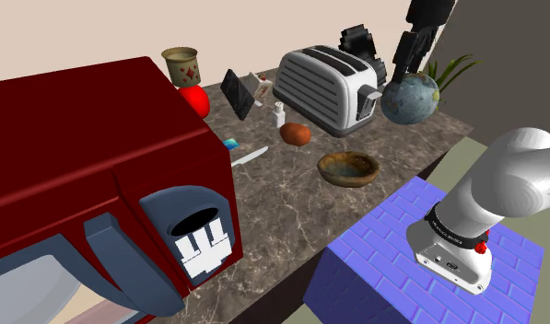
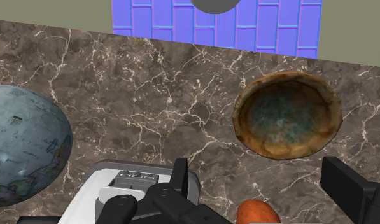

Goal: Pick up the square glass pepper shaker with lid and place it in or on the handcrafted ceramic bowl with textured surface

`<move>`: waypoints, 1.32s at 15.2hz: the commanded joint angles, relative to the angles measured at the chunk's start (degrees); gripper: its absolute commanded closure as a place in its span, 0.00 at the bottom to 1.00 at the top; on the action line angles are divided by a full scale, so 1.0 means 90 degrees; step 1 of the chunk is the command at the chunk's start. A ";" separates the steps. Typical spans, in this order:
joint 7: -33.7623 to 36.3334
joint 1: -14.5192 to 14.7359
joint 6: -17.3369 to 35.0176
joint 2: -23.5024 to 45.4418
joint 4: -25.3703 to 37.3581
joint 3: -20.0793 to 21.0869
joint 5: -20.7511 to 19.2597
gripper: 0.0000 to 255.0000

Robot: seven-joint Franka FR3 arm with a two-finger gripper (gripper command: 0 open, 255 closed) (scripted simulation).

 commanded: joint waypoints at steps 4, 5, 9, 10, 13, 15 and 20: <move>0.0157 0.0011 0.0473 0.0714 0.0161 0.0109 0.0068 0.00; 0.0208 0.0014 0.0620 0.0959 0.0232 0.0143 0.0085 0.00; 0.0412 0.0023 0.1144 0.1963 0.0605 0.0267 0.0132 0.00; 0.0463 0.0024 0.1258 0.2218 0.0720 0.0295 0.0138 0.00; 0.0614 0.0025 0.1556 0.2991 0.1114 0.0373 0.0141 0.00; 0.0716 0.0028 0.1717 0.3511 0.1418 0.0418 0.0131 0.00; 0.0968 0.0045 0.1982 0.4820 0.2325 0.0500 0.0073 0.00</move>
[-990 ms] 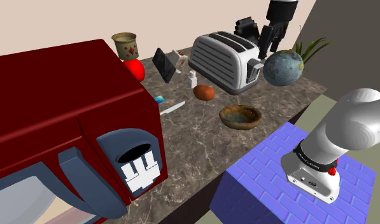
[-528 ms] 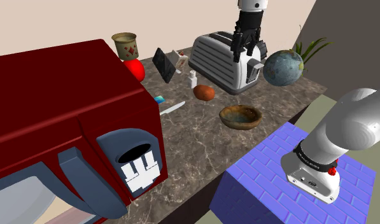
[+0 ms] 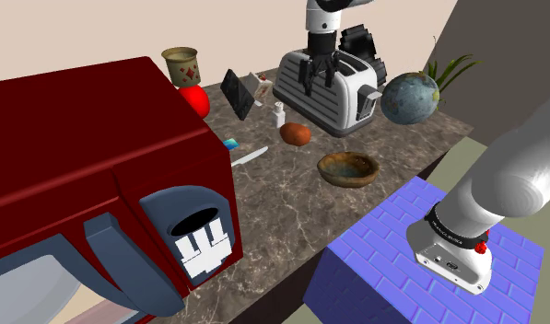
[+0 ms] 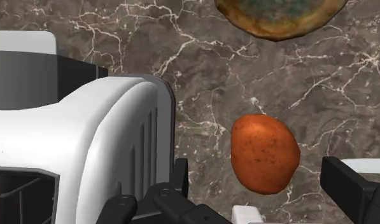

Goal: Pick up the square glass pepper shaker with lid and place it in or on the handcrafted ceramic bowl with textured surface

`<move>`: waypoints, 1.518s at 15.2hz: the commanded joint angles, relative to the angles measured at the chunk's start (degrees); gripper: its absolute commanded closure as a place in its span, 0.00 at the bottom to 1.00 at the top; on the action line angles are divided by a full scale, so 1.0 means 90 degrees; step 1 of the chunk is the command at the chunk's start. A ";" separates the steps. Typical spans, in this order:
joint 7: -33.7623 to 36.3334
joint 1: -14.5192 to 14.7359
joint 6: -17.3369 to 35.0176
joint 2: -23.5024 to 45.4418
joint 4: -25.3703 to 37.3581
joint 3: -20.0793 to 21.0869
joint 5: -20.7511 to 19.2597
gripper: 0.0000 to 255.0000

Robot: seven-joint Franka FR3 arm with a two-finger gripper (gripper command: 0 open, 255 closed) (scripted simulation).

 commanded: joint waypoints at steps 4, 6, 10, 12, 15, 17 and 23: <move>0.0251 0.0042 0.0120 0.1345 0.1084 0.0049 -0.0082 0.00; 0.0341 0.0066 0.0102 0.1886 0.1588 0.0053 -0.0119 0.00; 0.0501 0.0127 -0.0047 0.3007 0.2745 0.0041 -0.0188 0.00; 0.0572 0.0162 -0.0186 0.3600 0.3420 0.0028 -0.0218 0.00; 0.0629 0.0196 -0.0266 0.4153 0.4004 0.0012 -0.0241 0.00; 0.0629 0.0195 -0.0092 0.4147 0.3823 0.0011 -0.0241 0.00; 0.0630 0.0193 0.0296 0.4156 0.3445 0.0010 -0.0243 0.00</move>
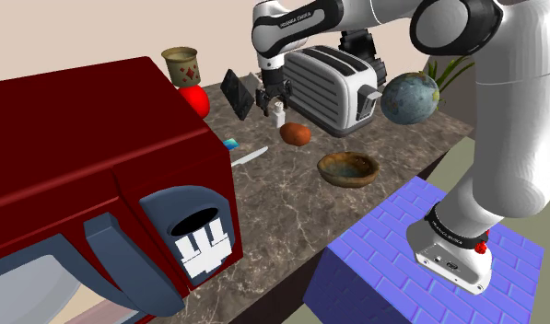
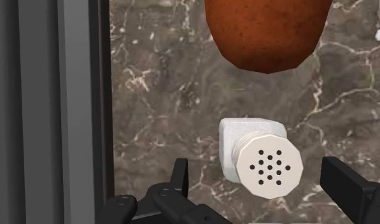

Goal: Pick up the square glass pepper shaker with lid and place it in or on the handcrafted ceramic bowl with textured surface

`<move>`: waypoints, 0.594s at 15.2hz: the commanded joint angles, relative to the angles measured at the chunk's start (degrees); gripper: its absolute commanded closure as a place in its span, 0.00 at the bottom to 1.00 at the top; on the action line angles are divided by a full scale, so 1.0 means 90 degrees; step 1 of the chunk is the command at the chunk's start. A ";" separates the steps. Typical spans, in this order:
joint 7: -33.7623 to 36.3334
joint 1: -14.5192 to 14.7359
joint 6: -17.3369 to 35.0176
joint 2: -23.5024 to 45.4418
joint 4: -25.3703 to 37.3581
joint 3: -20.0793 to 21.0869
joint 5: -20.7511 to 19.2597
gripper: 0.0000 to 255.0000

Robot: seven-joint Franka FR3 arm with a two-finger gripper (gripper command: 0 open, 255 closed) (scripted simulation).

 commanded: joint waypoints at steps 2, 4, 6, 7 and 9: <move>0.0000 -0.0001 0.0032 -0.0014 -0.0042 0.0000 0.0001 0.00; 0.0000 -0.0001 0.0032 -0.0014 -0.0042 0.0000 0.0001 0.00; 0.0000 -0.0001 0.0030 -0.0014 -0.0040 0.0000 0.0001 0.00; 0.0000 -0.0001 0.0030 -0.0014 -0.0040 0.0000 0.0001 1.00; 0.0000 -0.0001 0.0030 -0.0014 -0.0040 0.0000 0.0001 1.00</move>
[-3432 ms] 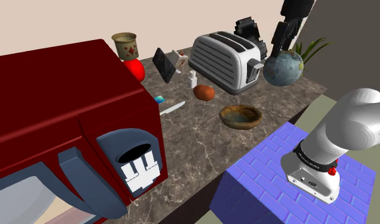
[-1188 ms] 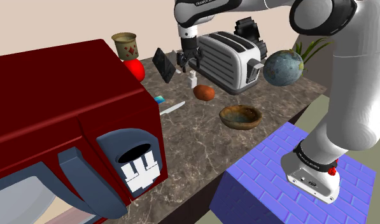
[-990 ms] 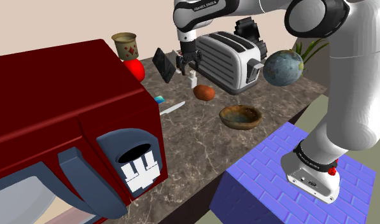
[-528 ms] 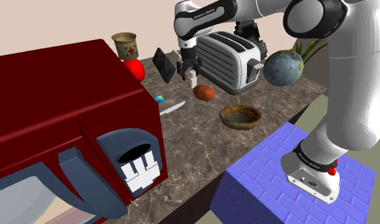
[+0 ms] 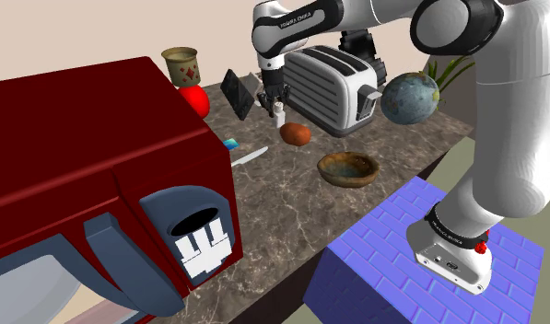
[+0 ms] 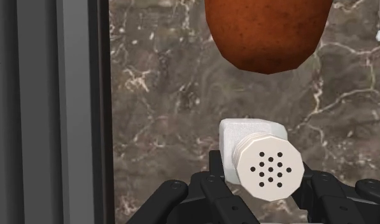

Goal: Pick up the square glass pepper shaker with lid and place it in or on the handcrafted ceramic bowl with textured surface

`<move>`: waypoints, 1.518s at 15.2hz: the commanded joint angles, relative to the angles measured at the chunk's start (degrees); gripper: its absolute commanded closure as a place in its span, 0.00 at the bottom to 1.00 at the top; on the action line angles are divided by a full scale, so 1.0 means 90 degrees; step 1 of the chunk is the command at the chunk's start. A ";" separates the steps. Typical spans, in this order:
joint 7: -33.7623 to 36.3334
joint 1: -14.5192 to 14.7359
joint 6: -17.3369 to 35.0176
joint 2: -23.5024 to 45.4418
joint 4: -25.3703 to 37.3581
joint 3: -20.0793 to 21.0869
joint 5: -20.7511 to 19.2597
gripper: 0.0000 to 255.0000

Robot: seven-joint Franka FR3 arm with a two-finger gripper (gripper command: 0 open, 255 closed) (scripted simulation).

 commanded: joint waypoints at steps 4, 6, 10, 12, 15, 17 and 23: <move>0.0000 0.0000 -0.0001 0.0002 -0.0001 0.0000 -0.0001 1.00; 0.0000 0.0000 -0.0001 0.0001 -0.0001 -0.0001 0.0000 1.00; 0.0001 -0.0001 -0.0208 -0.0091 0.0114 0.0003 0.0005 1.00; 0.0002 -0.0002 -0.0351 -0.0143 0.0205 0.0005 0.0008 1.00; 0.0004 -0.0002 -0.0570 -0.0215 0.0353 0.0008 0.0012 1.00; 0.0005 -0.0002 -0.0719 -0.0256 0.0461 0.0010 0.0015 1.00; 0.0010 0.0001 -0.1184 -0.0346 0.0836 0.0014 0.0021 1.00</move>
